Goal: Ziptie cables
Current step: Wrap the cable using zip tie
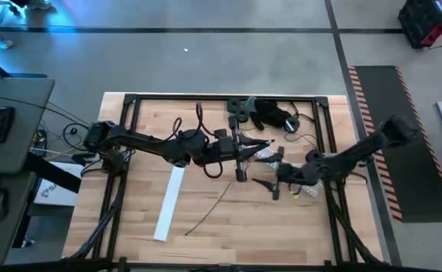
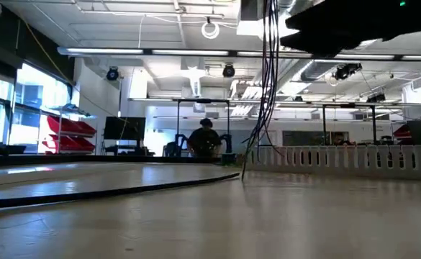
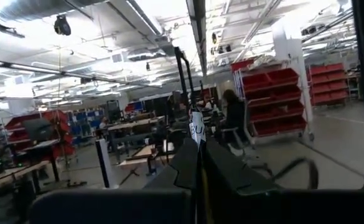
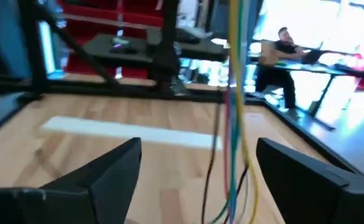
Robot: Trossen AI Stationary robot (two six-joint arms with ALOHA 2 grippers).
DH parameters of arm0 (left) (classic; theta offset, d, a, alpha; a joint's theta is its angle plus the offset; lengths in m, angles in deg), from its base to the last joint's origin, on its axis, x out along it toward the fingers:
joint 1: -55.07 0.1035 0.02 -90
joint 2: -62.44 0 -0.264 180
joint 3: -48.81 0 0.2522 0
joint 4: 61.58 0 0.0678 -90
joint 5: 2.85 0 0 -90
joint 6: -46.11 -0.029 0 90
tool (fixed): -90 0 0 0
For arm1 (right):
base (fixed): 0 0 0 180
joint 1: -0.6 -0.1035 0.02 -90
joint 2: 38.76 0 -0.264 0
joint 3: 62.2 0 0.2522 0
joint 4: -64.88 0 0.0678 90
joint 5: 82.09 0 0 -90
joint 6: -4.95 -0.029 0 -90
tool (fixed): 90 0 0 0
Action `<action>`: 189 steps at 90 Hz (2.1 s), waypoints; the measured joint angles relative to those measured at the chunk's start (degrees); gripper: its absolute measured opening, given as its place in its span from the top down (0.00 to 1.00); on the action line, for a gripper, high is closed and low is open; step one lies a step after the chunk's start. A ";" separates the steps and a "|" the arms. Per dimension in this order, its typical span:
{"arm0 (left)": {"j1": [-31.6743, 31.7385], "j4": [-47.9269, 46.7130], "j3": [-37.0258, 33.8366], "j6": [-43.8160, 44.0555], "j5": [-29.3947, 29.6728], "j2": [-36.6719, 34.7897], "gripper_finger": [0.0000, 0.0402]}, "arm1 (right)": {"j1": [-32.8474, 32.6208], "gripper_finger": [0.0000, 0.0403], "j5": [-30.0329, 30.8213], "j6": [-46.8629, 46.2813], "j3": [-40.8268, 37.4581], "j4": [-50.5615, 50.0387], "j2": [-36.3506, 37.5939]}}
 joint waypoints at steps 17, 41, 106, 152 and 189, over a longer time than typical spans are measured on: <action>-1.55 0.29 0.00 -0.67 0.12 -0.01 1.00 | 4.13 0.30 0.39 -1.61 4.90 6.04 -10.92; -5.19 -2.92 -0.02 -5.70 5.11 -2.45 1.00 | 3.80 0.73 0.06 -2.46 6.59 -0.72 -13.94; -12.73 36.62 -43.44 4.71 30.40 -5.84 1.00 | -5.16 1.00 -14.24 -38.61 14.67 -67.12 3.15; -15.91 34.61 -56.22 28.87 41.38 0.04 0.95 | -5.90 1.00 -24.40 -42.34 23.94 -61.55 -19.98; -29.67 22.17 -57.11 41.31 54.55 0.07 0.87 | -9.71 1.00 -25.23 -42.26 29.82 -59.63 -28.55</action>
